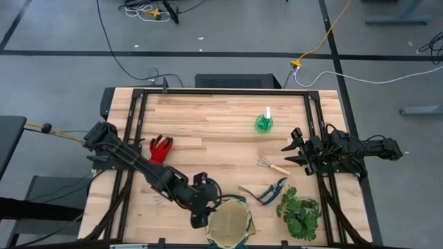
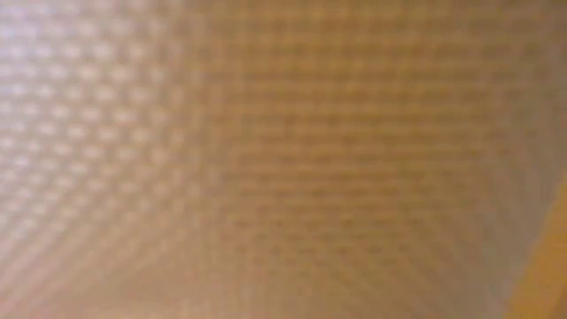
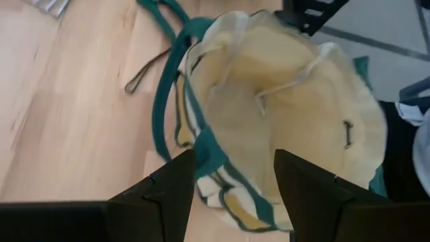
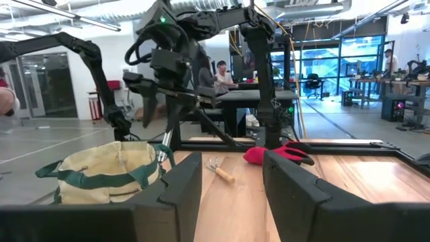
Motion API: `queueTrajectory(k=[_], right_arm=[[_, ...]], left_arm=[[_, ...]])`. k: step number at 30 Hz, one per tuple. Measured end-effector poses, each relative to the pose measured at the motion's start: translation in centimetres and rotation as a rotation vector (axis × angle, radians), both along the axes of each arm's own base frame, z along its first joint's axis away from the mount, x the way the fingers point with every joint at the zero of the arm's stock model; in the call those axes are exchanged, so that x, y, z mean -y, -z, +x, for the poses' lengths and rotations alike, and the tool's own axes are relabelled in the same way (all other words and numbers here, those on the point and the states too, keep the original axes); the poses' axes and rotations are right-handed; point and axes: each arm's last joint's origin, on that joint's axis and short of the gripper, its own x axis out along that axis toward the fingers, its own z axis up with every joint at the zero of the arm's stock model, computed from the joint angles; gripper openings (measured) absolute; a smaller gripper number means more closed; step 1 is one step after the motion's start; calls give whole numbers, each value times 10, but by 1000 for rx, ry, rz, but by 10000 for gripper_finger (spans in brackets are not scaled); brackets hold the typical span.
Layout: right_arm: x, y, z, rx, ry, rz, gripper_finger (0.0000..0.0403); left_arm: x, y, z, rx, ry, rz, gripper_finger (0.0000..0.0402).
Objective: Pick & Place Garden tools in Gardening bag
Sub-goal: Move the green gardening bag to the center of the table
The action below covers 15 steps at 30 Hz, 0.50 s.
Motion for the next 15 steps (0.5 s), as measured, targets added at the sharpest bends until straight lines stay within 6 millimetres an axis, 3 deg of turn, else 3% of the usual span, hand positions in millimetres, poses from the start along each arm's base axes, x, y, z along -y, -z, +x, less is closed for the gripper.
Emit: queueTrajectory(k=[15], right_arm=[[0,0,0,-1,0,0,160]], left_arm=[[6,14,-1,-169,-95,-191,209]])
